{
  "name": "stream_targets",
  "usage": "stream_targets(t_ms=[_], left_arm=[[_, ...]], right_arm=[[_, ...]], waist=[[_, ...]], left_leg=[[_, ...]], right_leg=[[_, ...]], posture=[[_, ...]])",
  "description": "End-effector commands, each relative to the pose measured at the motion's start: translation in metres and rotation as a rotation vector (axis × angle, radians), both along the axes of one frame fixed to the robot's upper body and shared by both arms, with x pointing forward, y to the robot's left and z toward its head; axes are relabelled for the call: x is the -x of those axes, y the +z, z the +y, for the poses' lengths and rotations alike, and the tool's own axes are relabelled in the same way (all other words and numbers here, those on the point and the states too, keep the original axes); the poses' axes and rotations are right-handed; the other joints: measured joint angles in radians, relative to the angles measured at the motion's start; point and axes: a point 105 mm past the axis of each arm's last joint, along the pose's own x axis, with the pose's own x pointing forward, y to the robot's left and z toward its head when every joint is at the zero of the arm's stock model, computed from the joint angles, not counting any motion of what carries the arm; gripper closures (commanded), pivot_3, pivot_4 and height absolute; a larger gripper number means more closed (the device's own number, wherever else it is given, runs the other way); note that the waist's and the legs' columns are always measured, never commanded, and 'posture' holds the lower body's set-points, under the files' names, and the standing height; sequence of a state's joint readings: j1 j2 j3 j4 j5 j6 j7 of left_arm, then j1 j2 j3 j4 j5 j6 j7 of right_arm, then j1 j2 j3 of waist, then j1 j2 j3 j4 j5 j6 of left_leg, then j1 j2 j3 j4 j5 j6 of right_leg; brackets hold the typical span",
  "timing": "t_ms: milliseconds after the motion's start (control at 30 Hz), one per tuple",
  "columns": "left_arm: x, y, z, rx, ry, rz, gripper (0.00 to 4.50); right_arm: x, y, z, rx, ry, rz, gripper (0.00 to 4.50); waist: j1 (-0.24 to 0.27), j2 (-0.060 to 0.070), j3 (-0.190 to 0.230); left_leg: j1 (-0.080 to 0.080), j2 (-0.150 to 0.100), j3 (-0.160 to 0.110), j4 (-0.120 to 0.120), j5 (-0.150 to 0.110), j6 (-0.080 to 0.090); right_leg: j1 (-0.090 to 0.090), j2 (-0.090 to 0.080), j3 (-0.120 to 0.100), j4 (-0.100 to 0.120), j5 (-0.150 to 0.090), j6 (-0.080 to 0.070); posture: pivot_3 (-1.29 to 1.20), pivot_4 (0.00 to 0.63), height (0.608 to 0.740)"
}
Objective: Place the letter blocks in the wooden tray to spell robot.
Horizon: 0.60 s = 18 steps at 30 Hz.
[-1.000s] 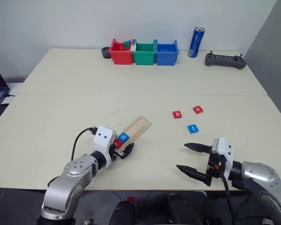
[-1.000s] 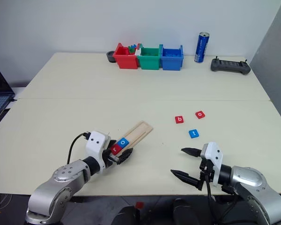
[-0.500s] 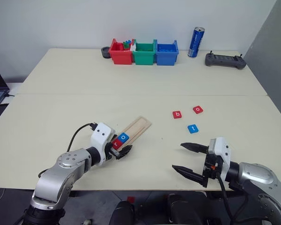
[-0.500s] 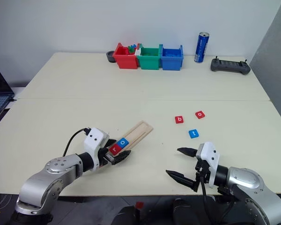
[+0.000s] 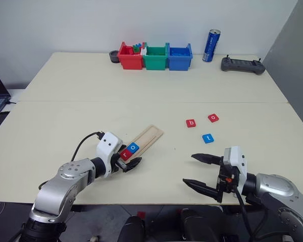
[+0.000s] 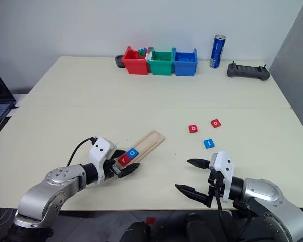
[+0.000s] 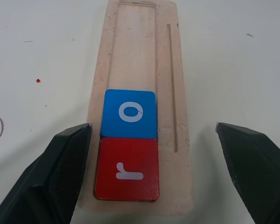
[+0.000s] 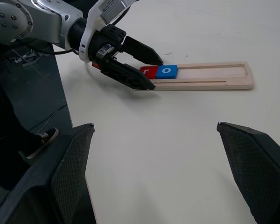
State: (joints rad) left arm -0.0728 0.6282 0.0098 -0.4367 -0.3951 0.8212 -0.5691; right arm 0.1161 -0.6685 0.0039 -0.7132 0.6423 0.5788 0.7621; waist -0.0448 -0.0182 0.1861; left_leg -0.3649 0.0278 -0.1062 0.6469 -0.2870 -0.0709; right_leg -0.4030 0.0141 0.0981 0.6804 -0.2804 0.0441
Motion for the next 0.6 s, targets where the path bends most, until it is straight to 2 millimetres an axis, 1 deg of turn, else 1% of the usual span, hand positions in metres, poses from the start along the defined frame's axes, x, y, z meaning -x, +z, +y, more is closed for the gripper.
stream_targets(t_ms=[33, 133, 267, 467, 600], left_arm=[[0.003, -0.011, 0.006, -0.033, 0.022, 0.052, 0.0], [0.003, -0.011, 0.008, -0.041, 0.028, 0.059, 0.0], [-0.001, -0.006, 0.012, -0.049, 0.036, 0.042, 0.0], [-0.003, 0.002, 0.008, -0.043, 0.023, 0.013, 0.0], [0.0, 0.0, 0.009, -0.053, 0.009, 0.026, 0.0]], right_arm=[[0.006, 0.012, 0.007, -0.013, 0.045, -0.041, 0.02], [0.007, 0.014, 0.008, -0.014, 0.056, -0.041, 0.02], [0.007, 0.015, 0.01, -0.015, 0.062, -0.043, 0.02], [0.008, 0.014, 0.011, -0.015, 0.066, -0.041, 0.02], [0.008, 0.012, 0.011, -0.015, 0.069, -0.039, 0.02]], waist=[[0.0, 0.0, 0.0], [0.0, 0.0, 0.0], [-0.001, 0.0, 0.0], [-0.001, 0.0, 0.0], [-0.002, 0.0, 0.0]], left_leg=[[0.0, 0.0, 0.0, 0.0, 0.0, 0.0], [0.0, 0.0, 0.0, 0.0, 0.0, 0.0], [0.0, 0.0, 0.0, 0.0, 0.0, 0.0], [0.0, 0.0, 0.0, 0.0, 0.0, 0.0], [0.0, 0.0, 0.0, 0.0, 0.0, 0.0]], right_leg=[[0.0, 0.0, 0.0, 0.0, 0.0, 0.0], [0.0, 0.0, 0.0, 0.0, 0.0, 0.0], [0.0, 0.0, 0.0, 0.0, 0.0, 0.0], [0.0, 0.0, 0.0, 0.0, 0.0, 0.0], [0.0, 0.0, 0.0, 0.0, 0.0, 0.0]], posture=[[0.0, 0.15, 0.74], [0.0, 0.15, 0.74], [0.0, 0.15, 0.74], [0.0, 0.15, 0.74], [0.0, 0.15, 0.74]])
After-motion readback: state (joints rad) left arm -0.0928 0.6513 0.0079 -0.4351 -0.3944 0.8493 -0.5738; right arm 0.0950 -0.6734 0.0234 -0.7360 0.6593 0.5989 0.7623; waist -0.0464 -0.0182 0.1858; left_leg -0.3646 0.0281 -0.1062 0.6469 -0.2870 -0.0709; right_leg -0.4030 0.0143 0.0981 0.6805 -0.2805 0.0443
